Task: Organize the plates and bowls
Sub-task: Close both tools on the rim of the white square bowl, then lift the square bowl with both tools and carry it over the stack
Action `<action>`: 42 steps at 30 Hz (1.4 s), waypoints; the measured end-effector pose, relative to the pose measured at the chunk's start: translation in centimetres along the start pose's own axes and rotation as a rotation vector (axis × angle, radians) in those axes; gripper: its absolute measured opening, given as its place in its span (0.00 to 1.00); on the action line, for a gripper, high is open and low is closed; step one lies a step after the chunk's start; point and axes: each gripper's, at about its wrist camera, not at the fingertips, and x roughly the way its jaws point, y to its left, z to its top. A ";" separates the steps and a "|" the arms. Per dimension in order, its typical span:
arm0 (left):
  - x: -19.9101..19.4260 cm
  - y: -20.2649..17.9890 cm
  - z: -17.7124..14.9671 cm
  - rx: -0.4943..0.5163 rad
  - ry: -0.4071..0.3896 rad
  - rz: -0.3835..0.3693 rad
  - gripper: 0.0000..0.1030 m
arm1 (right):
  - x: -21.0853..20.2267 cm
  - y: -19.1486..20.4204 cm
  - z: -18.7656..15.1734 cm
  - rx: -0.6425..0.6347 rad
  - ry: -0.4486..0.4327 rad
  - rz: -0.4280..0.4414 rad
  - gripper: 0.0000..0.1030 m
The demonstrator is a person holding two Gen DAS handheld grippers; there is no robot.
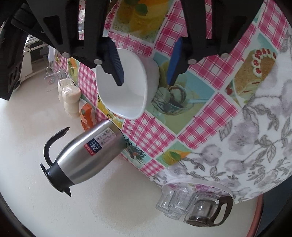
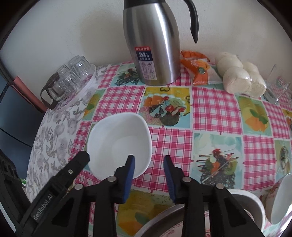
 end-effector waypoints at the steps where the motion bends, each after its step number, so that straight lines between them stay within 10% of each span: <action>1: 0.2 0.0 -0.1 0.001 0.006 -0.004 0.41 | 0.3 0.0 0.0 0.004 0.006 0.005 0.27; 10: 1.7 0.0 -0.6 0.023 0.043 -0.002 0.19 | 1.9 0.3 0.2 0.024 0.030 -0.017 0.11; 42: 0.0 -2.0 -0.3 0.128 0.009 0.002 0.18 | 2.1 -0.2 -0.2 0.045 0.035 0.006 0.11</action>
